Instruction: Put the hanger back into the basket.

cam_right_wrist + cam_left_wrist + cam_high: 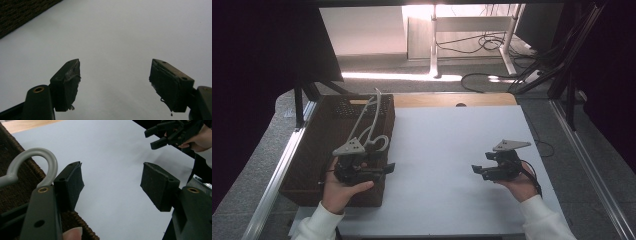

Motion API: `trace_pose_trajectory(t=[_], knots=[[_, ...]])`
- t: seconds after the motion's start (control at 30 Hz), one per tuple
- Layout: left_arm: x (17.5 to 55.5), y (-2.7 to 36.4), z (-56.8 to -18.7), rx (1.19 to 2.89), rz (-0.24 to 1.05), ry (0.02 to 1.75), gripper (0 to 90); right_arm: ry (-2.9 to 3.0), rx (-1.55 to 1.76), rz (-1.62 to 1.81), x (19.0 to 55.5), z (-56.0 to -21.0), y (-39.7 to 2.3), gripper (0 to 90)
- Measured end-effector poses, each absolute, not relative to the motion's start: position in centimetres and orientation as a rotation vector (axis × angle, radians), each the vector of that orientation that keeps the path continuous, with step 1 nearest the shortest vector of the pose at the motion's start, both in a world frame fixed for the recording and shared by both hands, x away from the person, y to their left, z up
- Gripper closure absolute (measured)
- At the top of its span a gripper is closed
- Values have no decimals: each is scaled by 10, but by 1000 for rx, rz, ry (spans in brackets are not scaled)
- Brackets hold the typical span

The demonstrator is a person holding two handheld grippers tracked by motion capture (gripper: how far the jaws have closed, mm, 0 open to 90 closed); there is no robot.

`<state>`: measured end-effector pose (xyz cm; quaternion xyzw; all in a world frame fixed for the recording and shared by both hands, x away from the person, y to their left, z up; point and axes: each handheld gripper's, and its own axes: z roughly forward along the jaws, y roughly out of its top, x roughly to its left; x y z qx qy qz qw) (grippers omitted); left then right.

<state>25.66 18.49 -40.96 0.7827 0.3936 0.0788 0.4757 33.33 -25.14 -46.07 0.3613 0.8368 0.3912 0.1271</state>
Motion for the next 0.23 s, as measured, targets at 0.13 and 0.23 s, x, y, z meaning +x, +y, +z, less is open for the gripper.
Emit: trace_pose_trajectory(t=[0.13,0.23], knots=[[257,187,-410,1903,199,965,337,2421,1029,1118,333,-462,-251,208],[256,186,-413,1906,210,966,330,2411,1038,1055,336,-468,-250,157]])
